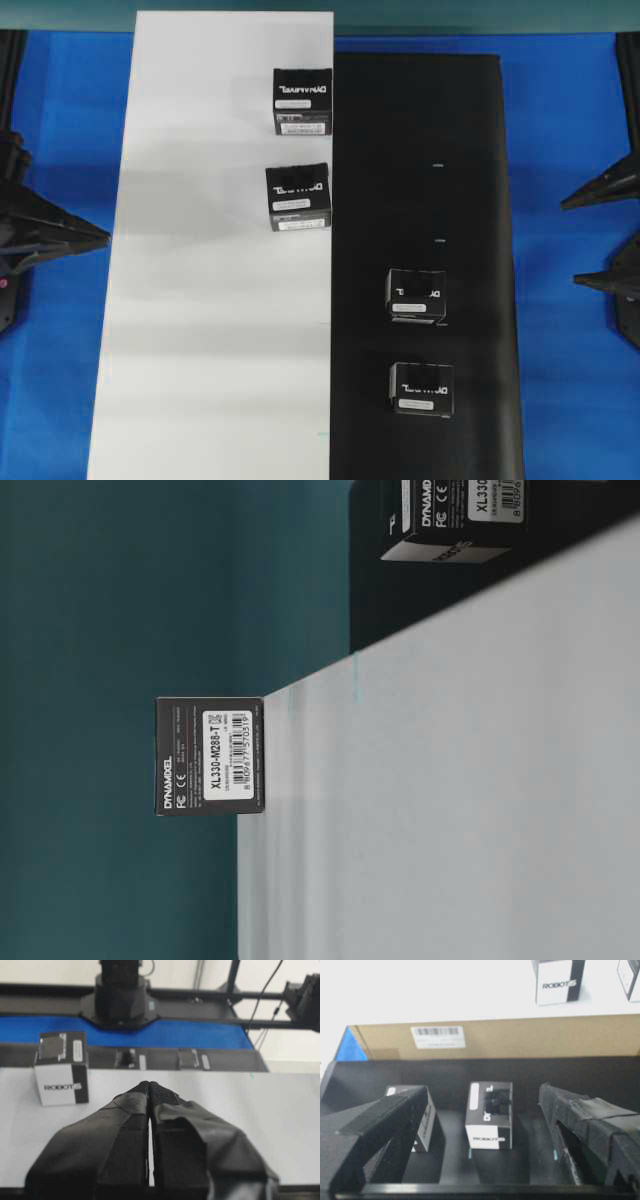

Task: Place the box from the black base onto the white base.

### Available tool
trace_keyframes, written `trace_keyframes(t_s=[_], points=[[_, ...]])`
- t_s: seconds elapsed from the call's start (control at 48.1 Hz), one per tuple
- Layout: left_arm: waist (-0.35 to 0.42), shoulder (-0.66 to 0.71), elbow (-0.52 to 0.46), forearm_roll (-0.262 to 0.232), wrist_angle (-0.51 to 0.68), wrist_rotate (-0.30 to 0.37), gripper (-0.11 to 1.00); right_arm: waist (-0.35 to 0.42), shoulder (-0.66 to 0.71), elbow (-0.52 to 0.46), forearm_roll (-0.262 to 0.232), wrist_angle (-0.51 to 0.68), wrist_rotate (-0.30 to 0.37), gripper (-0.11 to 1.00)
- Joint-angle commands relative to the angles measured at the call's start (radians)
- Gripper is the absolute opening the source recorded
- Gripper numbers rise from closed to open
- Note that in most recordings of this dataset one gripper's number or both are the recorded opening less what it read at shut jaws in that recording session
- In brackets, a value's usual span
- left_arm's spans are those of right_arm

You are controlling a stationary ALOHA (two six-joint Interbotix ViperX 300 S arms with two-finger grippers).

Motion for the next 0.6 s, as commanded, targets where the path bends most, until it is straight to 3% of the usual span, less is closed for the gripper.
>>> trace_keyframes(t_s=[0.0,0.582], points=[[-0.002,0.021,-0.011,0.002,-0.009,0.0,-0.01,-0.002,-0.006,-0.003,0.003,-0.011,0.002,0.99],[-0.002,0.021,-0.008,0.003,-0.078,0.021,-0.01,-0.002,-0.055,0.055,0.003,-0.098,-0.012,0.99]])
